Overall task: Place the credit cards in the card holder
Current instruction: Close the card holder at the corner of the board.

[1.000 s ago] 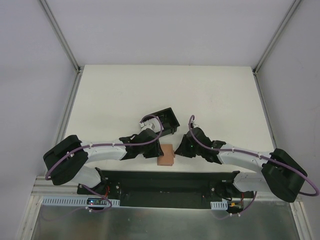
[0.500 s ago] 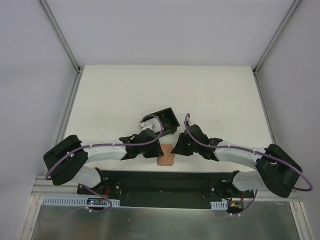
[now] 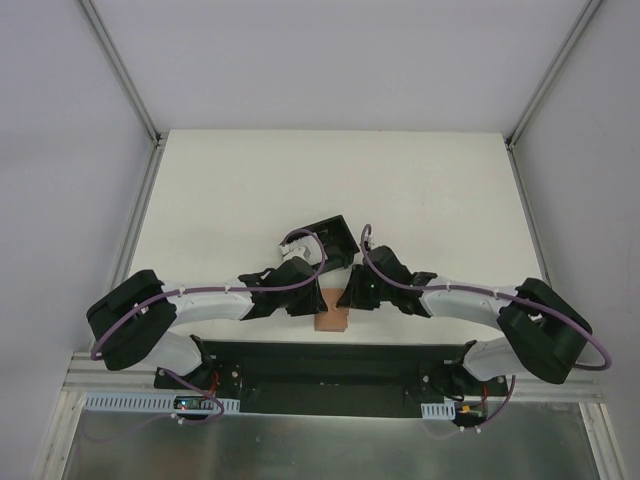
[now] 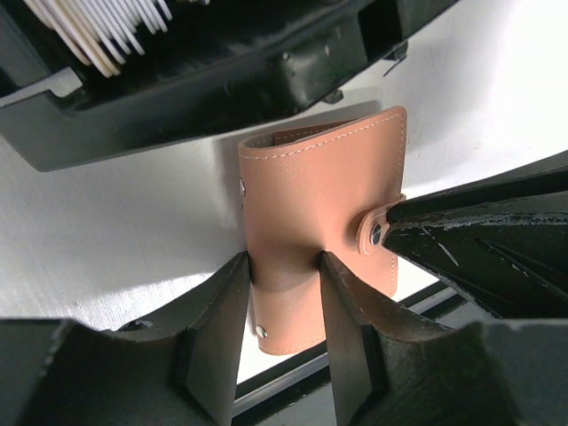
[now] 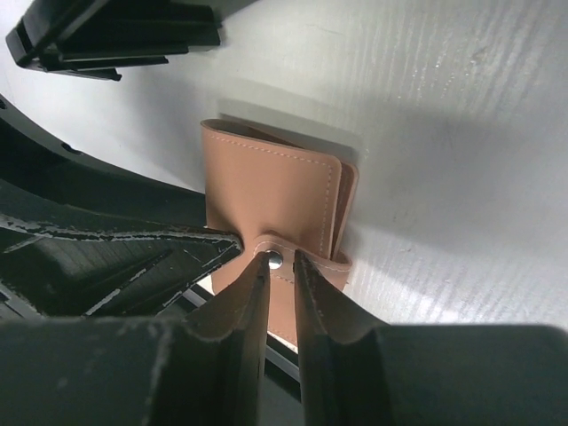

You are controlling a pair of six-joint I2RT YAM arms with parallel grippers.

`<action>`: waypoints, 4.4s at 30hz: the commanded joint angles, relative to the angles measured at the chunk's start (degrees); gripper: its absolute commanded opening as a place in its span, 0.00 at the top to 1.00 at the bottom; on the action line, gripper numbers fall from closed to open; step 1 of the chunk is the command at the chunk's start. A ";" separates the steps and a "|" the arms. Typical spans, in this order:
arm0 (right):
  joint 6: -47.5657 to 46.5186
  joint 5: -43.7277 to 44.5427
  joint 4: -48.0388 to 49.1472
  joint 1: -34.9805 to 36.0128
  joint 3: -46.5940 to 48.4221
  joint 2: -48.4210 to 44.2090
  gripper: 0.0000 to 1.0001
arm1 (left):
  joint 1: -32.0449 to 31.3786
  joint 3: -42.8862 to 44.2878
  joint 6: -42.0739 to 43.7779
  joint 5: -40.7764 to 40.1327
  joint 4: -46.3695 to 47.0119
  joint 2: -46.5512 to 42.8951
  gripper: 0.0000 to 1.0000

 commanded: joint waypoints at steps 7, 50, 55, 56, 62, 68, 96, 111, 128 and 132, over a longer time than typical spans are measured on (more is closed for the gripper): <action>-0.72 0.59 -0.15 2.27 3.87 3.08 0.81 | 0.07 -1.44 1.92 -1.05 -6.80 2.96 0.62; 1.13 15.72 -18.00 14.14 7.83 10.47 0.87 | 0.07 -2.32 0.42 -0.97 -6.80 0.94 0.62; 0.95 16.07 -18.08 14.14 7.65 10.82 0.87 | 0.07 -2.32 -0.01 -1.14 -6.80 1.03 0.62; 1.12 16.16 -18.17 14.14 7.56 10.91 0.87 | 0.16 -2.32 -0.02 -1.14 -6.80 1.03 0.62; 1.47 17.65 -18.87 14.23 7.74 10.47 0.86 | 0.16 -2.50 -0.19 -0.88 -6.63 1.03 0.62; 1.48 18.70 -19.05 14.58 7.47 10.73 0.86 | 0.07 -2.41 0.07 -0.53 -6.54 1.21 0.62; 4.29 27.06 -18.26 21.17 3.70 10.82 0.85 | 0.16 -3.03 -0.72 -0.61 -6.36 0.59 0.61; 7.01 24.34 -19.05 22.58 4.13 15.74 0.86 | 0.07 -3.73 -1.33 -0.70 -5.75 0.06 0.61; 12.81 27.23 -29.94 23.28 6.42 19.43 0.90 | 0.07 -4.26 -2.13 -0.44 -4.96 -0.55 0.61; 12.29 25.75 -29.60 22.75 7.03 21.19 0.90 | 0.16 -4.26 -1.95 -0.09 -4.96 -0.64 0.62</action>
